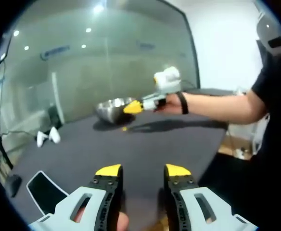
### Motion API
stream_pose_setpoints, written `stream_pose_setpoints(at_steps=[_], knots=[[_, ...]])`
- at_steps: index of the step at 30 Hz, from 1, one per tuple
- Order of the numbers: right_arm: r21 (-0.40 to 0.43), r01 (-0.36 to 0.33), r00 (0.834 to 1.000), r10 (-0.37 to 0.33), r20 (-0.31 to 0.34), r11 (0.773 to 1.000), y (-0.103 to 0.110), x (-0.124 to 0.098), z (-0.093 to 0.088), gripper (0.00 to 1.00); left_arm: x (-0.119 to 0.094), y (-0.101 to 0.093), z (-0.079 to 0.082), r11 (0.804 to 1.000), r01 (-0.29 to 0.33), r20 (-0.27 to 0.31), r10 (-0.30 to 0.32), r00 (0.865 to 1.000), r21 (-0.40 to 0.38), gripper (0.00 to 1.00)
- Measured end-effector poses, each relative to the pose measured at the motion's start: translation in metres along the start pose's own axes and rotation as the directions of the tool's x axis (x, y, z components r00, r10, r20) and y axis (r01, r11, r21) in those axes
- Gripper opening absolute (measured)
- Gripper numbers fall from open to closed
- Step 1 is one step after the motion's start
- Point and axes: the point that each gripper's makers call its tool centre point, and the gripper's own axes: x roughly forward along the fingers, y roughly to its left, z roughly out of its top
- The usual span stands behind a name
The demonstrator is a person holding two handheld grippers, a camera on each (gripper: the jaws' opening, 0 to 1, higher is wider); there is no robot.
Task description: Pick up the QQ candy scattered on the table and place it into the stainless steel bowl on the table
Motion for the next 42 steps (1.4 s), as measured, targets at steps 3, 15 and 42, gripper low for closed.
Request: stream_pose_setpoints(at_steps=[3,15,42], knots=[[0.031,0.037,0.999,-0.037,0.0,0.999,-0.015,-0.009,0.002,0.09,0.001,-0.002,-0.001,1.0,0.005,-0.002,-0.005,1.0,0.001,0.36],[0.034,0.12,0.991,-0.122,0.055,0.992,-0.049,-0.014,0.035,0.09,-0.002,-0.003,0.001,1.0,0.004,-0.001,-0.004,1.0,0.007,0.36],[0.014,0.223,0.969,-0.223,0.107,0.975,-0.084,0.016,0.059,0.23,-0.001,-0.003,0.004,1.0,-0.008,-0.016,0.008,1.0,0.022,0.36]])
